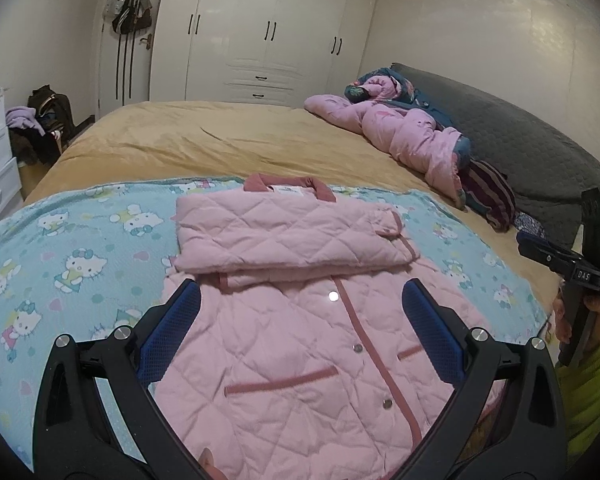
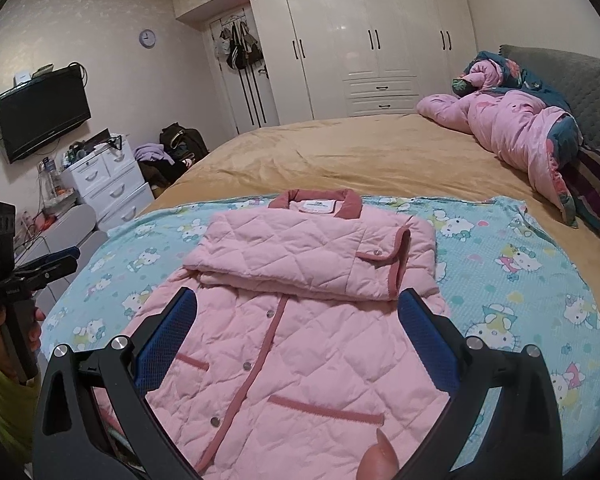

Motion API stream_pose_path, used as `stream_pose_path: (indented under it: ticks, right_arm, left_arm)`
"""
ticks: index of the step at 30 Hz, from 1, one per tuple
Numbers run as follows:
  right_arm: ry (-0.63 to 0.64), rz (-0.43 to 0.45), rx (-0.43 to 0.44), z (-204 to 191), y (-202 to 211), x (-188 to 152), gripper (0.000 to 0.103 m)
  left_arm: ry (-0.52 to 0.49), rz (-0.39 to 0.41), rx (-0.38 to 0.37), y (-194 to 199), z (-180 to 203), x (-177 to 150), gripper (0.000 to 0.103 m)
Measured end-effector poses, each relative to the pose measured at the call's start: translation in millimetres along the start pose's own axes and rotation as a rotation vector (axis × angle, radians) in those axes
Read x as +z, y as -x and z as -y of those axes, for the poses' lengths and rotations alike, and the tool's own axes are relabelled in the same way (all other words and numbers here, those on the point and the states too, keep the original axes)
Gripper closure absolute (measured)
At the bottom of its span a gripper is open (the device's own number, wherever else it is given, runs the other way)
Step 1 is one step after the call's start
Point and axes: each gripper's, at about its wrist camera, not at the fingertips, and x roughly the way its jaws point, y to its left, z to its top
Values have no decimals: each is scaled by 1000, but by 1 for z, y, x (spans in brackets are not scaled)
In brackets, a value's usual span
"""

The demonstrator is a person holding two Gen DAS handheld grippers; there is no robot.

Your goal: Fold large clothes

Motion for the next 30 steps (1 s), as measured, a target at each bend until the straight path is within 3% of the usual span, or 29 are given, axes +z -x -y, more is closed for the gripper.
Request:
stream_pose_path:
  ticks: [30]
  right_arm:
    - [-8,-123,-6,-16,-21,-102,4]
  left_arm:
    - [-68,-181,90,-34,13,-112,9]
